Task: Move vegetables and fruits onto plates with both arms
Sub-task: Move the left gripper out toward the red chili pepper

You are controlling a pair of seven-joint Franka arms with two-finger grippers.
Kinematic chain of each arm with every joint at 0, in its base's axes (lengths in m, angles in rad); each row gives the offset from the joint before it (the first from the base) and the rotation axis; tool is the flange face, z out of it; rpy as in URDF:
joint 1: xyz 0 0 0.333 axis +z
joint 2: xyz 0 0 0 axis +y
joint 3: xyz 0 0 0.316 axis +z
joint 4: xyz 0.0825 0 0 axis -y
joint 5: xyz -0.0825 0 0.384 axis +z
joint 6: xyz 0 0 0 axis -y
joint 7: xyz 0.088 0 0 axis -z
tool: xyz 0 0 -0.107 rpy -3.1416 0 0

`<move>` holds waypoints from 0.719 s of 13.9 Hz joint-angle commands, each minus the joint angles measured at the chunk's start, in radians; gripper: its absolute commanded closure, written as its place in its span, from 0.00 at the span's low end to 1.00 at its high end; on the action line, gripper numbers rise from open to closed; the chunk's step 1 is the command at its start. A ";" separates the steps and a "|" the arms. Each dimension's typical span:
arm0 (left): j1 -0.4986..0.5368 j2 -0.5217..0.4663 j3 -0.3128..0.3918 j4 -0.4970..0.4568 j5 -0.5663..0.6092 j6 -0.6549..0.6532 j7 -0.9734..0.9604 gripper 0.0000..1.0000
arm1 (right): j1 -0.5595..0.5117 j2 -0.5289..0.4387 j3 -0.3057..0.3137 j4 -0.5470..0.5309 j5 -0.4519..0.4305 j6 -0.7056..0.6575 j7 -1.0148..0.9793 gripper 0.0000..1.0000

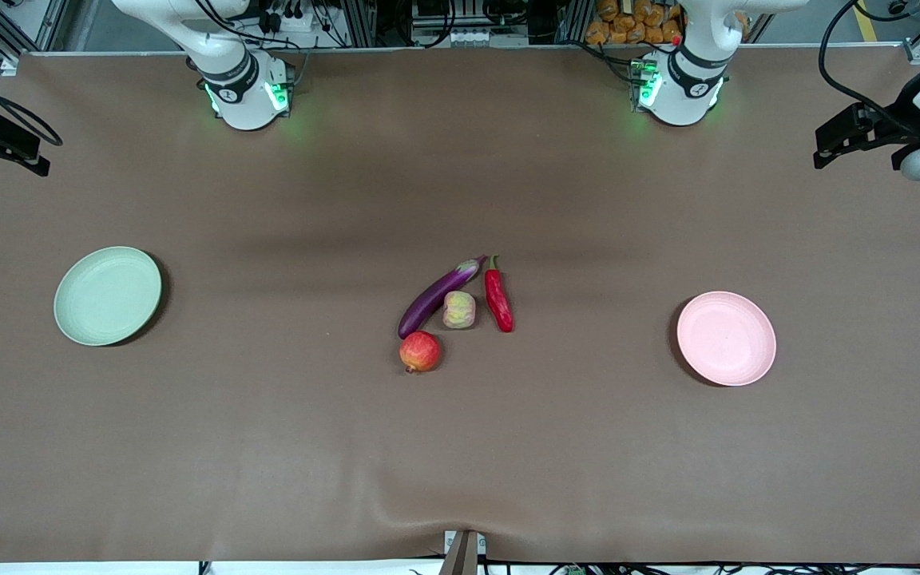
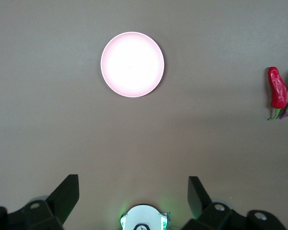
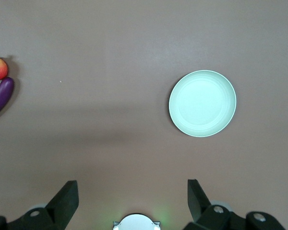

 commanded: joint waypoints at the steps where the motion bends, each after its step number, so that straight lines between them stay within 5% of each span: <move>1: 0.010 0.002 -0.006 0.016 -0.017 -0.006 0.009 0.00 | -0.009 0.007 0.006 0.020 0.015 -0.015 -0.013 0.00; 10: -0.086 0.100 -0.006 0.083 -0.052 -0.006 -0.151 0.00 | -0.009 0.007 0.006 0.020 0.015 -0.020 -0.013 0.00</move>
